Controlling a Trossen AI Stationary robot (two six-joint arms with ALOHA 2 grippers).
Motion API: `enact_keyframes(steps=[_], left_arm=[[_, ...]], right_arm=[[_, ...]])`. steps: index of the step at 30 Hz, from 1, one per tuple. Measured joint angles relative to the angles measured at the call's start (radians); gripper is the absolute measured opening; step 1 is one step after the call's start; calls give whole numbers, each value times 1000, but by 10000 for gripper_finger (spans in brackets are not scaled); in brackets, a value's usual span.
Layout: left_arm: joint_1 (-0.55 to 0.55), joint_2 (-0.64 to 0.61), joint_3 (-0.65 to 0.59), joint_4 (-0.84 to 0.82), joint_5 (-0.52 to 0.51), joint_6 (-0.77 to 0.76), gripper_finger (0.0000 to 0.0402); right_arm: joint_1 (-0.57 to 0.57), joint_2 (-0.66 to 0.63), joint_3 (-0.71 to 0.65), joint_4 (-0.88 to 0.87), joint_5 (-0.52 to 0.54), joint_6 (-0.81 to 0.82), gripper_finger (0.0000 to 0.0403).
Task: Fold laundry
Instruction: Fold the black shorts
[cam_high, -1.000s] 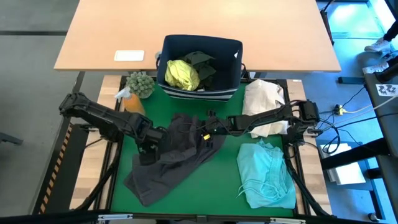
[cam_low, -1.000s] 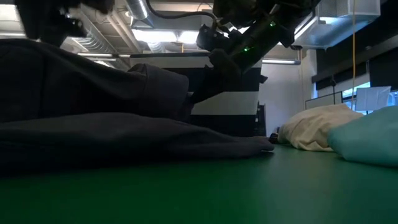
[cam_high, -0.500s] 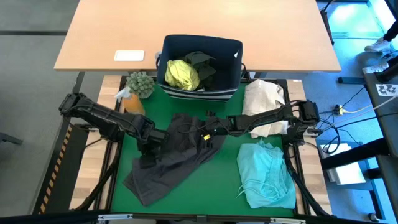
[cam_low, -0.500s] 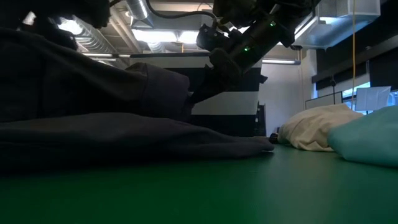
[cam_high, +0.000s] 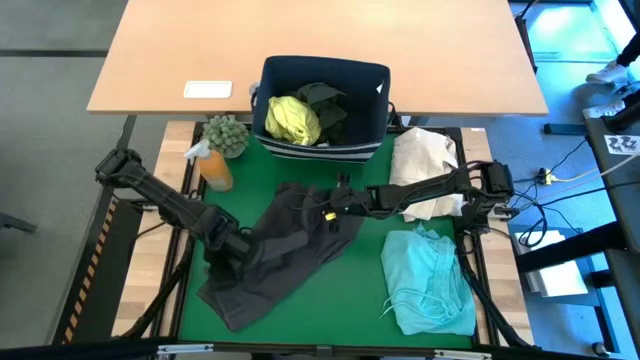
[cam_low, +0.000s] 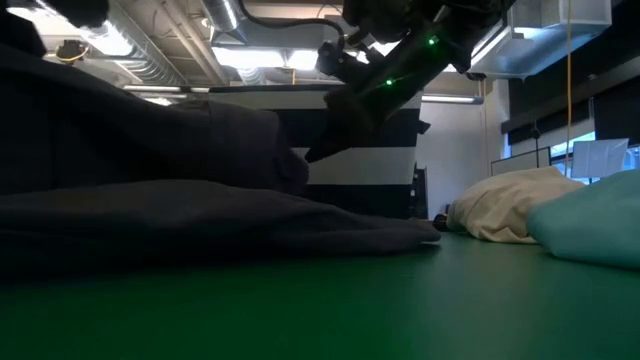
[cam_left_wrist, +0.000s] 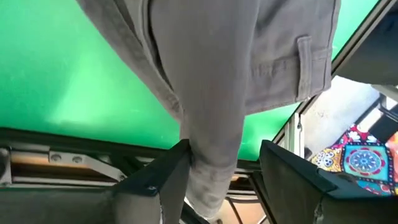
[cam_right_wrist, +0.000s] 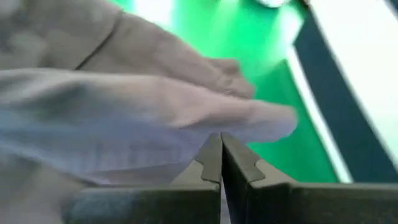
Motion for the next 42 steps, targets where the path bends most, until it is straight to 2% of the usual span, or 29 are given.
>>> enact_keyframes(steps=[6,11,15,24,29,37,42], left_arm=[[-50,0,0,-14,-19,-69,186],[-58,-6,0,-162,0,-69,186],[-61,-38,0,-238,-72,-77,185],[-107,-85,0,-129,-240,-123,185],[-127,-84,0,-87,-342,-123,185],[-127,-84,-16,-69,-362,-129,185],[-127,-84,-116,-1,-294,-150,185]], right_arm=[[-7,0,0,43,43,-10,1],[-6,-12,6,34,51,-74,1],[31,-61,45,38,42,-115,1],[179,-72,85,-11,-48,-153,1],[228,-44,85,-28,-53,-153,1],[230,-17,84,-19,-72,-120,1],[232,29,85,30,-130,-102,1]])
